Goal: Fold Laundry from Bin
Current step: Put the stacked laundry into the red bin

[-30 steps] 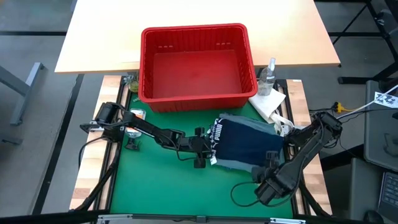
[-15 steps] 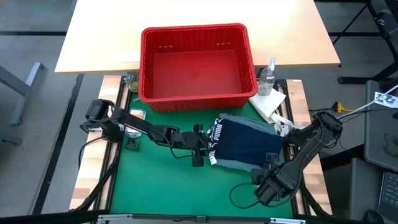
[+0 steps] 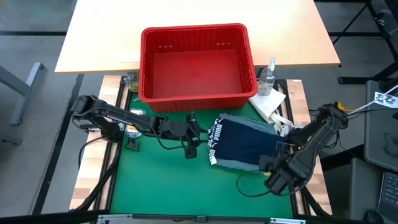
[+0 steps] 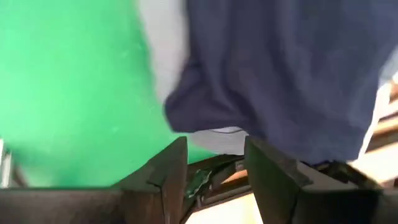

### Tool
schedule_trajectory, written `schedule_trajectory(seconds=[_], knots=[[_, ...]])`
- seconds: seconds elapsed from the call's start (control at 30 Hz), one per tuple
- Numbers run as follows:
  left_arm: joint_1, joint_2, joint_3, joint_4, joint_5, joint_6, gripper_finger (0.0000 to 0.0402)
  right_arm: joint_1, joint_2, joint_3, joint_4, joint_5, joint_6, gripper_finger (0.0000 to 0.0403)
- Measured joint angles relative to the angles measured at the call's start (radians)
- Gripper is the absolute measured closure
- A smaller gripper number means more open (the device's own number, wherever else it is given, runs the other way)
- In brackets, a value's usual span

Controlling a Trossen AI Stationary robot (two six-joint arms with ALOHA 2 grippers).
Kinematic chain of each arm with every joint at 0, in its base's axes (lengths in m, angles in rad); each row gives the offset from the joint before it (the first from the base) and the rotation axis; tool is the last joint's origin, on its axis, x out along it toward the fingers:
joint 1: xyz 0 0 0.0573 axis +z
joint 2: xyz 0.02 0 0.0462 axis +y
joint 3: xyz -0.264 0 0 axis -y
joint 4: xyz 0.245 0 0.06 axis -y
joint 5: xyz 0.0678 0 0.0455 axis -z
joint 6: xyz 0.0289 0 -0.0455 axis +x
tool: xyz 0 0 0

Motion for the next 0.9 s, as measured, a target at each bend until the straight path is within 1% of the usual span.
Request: schedule_trajectory(seconds=[0.07,0.13,0.2,0.27,0.4,0.47,0.57,0.67,0.8,0.9], knots=[[0.003,-0.017,0.000,-0.022,-0.001,0.000,0.0231,0.000,-0.007,-0.033,-0.002,0.003,0.054,0.0244],[0.003,-0.025,0.000,-0.032,-0.003,0.000,0.0231,0.001,-0.011,-0.081,-0.001,-0.014,0.063,0.0244],[0.004,-0.026,0.000,-0.049,-0.001,0.000,0.0231,0.001,-0.011,-0.135,-0.003,-0.056,0.046,0.0244],[0.004,-0.026,0.000,-0.061,0.000,0.000,0.0231,0.001,-0.015,-0.186,-0.002,-0.071,0.014,0.0244],[0.005,-0.029,0.000,-0.096,0.000,0.000,0.0231,0.008,-0.079,-0.279,-0.004,-0.104,-0.013,0.0244],[0.005,-0.028,0.000,-0.109,0.002,-0.001,0.0231,0.009,-0.115,-0.326,-0.003,-0.104,0.015,0.0244],[0.003,-0.028,0.000,-0.106,0.003,-0.001,0.0231,0.022,-0.162,-0.397,-0.001,-0.094,0.102,0.0244],[0.004,-0.028,0.000,-0.106,0.003,-0.001,0.0231,0.027,-0.178,-0.460,0.005,-0.074,0.199,0.0244],[0.019,-0.028,0.000,-0.119,-0.015,-0.015,0.0231,0.026,-0.177,-0.527,0.107,-0.052,0.218,0.0244],[0.049,-0.028,0.000,-0.146,-0.045,-0.057,0.0232,0.026,-0.176,-0.577,0.259,-0.009,0.219,0.0244]])
